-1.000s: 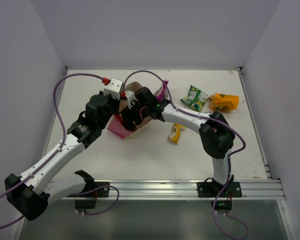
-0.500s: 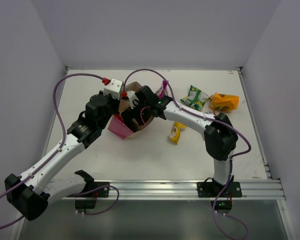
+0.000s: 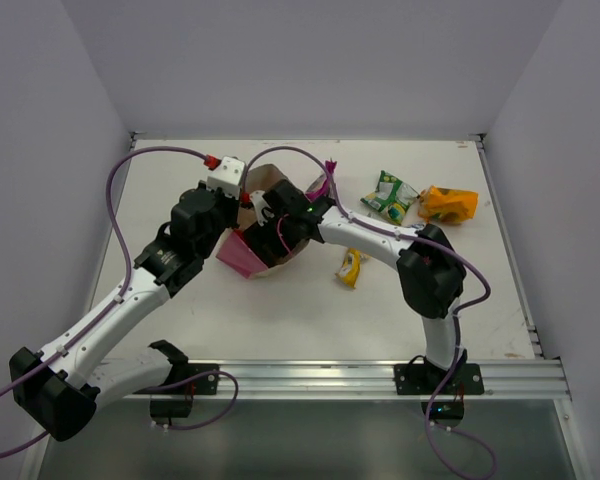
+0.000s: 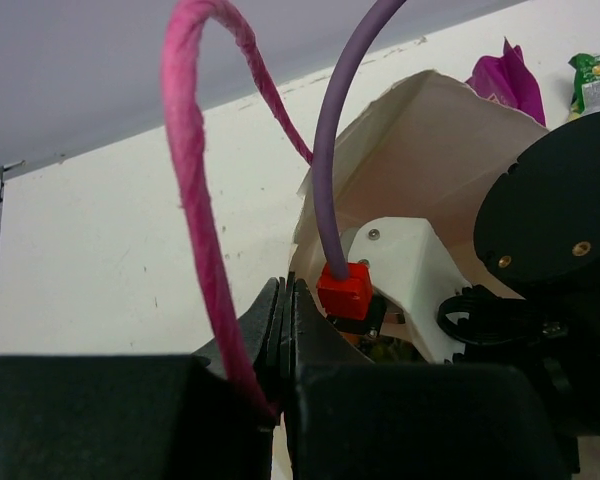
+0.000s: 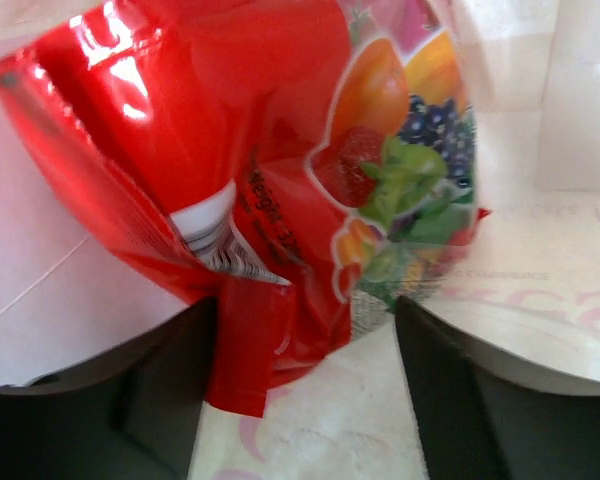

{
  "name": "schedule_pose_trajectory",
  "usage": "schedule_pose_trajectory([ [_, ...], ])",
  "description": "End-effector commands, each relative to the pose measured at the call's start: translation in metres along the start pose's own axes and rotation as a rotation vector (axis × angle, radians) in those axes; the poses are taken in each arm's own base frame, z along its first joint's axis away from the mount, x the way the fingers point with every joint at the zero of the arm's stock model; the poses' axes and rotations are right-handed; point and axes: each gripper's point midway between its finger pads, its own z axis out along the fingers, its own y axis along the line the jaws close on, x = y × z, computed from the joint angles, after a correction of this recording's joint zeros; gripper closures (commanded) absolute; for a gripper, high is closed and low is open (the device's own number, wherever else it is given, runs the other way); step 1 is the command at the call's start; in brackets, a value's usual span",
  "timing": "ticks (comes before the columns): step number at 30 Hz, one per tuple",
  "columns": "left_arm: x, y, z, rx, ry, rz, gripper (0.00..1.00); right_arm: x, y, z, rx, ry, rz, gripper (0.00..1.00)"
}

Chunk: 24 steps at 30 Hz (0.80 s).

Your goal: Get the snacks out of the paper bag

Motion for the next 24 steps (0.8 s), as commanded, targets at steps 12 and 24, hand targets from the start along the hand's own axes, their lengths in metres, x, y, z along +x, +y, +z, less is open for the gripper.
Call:
schedule_pose_trajectory([
  [12,-0.023,0.002,-0.007,0.011,-0.084,-0.032,1.00,-0.019,-0.010,0.016,0.020,-0.152,-0.023,1.00],
  [24,-0.009,0.016,-0.005,-0.072,-0.036,0.013,1.00,-0.114,0.026,-0.114,0.042,-0.513,-0.108,1.00],
])
